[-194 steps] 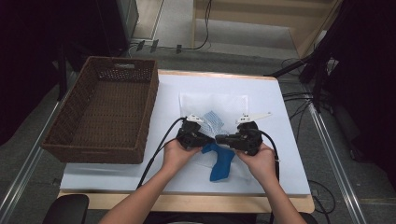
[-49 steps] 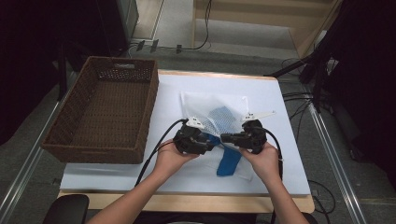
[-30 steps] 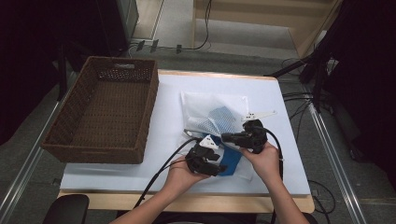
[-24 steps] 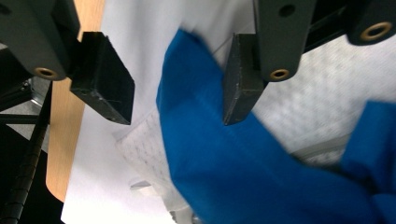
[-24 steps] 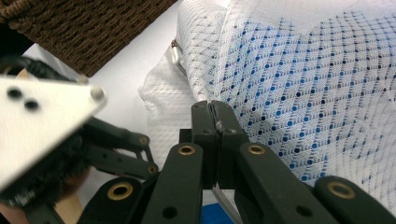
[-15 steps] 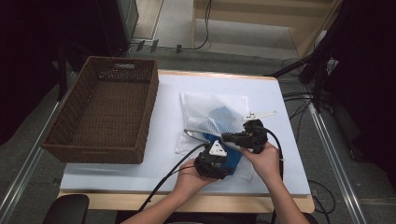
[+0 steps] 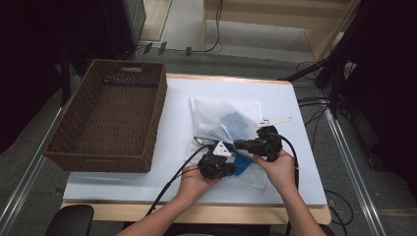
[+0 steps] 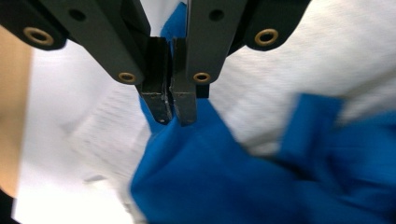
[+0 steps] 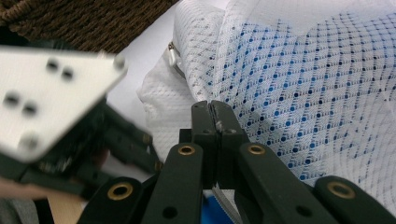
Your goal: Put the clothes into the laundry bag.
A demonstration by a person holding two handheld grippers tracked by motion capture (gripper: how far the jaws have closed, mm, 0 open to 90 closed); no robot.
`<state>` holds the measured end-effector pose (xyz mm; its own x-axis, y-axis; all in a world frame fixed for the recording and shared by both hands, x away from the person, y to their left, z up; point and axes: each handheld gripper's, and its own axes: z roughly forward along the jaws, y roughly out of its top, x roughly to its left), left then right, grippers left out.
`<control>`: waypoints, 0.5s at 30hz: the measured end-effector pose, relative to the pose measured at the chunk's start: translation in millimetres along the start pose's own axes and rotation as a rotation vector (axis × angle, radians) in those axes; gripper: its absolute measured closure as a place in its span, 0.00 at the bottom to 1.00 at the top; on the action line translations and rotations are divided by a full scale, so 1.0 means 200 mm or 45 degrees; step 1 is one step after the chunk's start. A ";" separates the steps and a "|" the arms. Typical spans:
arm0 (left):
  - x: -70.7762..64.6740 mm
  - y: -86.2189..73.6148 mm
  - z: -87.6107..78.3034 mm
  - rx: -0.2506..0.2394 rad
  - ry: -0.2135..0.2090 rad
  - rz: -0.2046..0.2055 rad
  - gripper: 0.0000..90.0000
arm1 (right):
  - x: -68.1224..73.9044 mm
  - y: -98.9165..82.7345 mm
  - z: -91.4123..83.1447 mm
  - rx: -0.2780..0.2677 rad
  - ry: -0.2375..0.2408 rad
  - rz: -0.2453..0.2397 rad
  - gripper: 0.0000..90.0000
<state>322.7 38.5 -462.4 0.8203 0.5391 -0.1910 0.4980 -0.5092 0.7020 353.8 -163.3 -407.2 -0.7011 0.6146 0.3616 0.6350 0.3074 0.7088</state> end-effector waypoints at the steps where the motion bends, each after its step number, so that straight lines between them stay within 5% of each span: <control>1: 0.03 0.01 -0.03 -0.008 0.017 -0.005 0.99 | 0.00 0.00 0.00 0.000 -0.001 -0.002 1.00; 10: 0.23 0.09 -0.18 -0.026 0.204 -0.009 0.99 | 0.00 0.00 0.00 0.002 0.002 0.000 1.00; 15: 0.30 0.08 -0.18 -0.008 0.253 -0.026 0.99 | 0.00 0.00 0.00 0.001 0.002 -0.001 1.00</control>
<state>369.9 86.5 -437.6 0.7381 0.6714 -0.0668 0.5121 -0.4930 0.7034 353.5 -162.3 -407.0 -0.7023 0.6131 0.3618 0.6344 0.3085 0.7088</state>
